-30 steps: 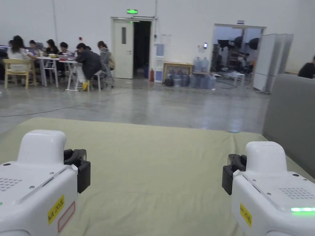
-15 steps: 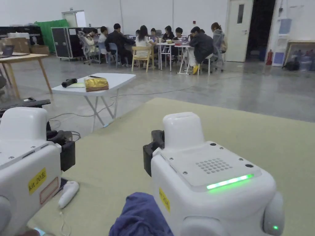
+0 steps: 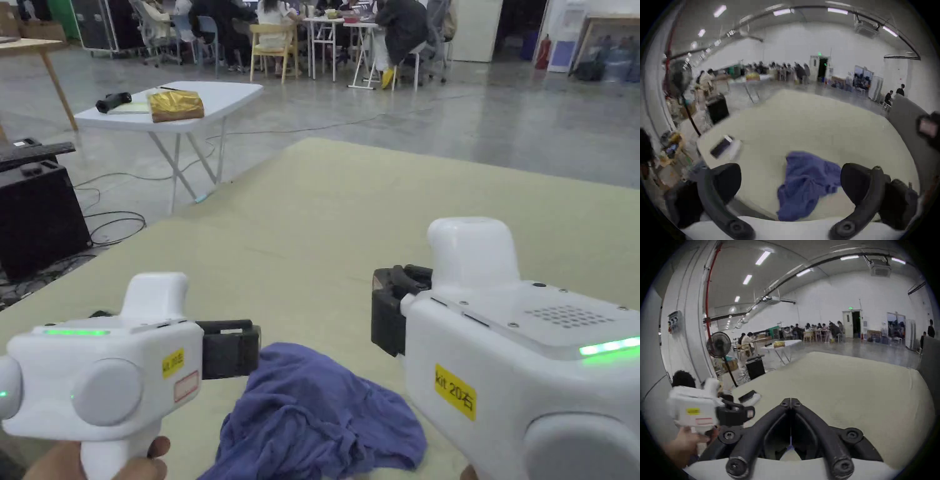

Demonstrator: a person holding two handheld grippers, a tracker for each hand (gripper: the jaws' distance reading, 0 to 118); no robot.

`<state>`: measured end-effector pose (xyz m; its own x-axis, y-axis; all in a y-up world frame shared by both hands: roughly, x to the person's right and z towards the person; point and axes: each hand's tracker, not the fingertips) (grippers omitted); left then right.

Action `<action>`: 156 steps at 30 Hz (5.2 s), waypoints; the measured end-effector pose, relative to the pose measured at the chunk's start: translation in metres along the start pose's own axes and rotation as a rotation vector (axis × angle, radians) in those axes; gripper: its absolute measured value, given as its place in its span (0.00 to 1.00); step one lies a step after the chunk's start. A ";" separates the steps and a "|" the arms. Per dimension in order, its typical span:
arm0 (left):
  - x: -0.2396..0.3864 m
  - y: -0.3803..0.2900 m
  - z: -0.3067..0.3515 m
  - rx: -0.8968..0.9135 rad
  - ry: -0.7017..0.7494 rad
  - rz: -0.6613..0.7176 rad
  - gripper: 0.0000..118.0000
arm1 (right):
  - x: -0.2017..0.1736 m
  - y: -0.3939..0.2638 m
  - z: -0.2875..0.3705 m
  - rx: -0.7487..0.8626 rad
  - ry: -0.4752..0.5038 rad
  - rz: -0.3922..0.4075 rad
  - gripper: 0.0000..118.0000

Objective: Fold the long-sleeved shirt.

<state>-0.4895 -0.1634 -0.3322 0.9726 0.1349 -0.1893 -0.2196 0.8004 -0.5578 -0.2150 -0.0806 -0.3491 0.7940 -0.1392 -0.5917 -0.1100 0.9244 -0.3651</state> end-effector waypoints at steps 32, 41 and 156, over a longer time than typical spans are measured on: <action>0.366 0.156 0.064 -0.037 -0.643 -0.248 0.11 | 0.184 0.013 0.263 0.154 -0.679 -0.135 0.00; 0.503 -0.088 -0.085 -0.540 -0.638 -0.320 0.11 | 0.252 -0.080 0.312 0.049 -0.824 -0.267 0.00; 0.320 0.088 -0.248 -0.422 -0.242 -0.425 0.01 | 0.503 -0.099 0.041 -0.589 -0.633 -0.464 0.11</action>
<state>-0.2161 -0.1948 -0.6425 0.9602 0.0240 0.2784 0.2256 0.5210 -0.8232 0.2201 -0.2280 -0.5814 0.9887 -0.0685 0.1331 0.1497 0.4771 -0.8660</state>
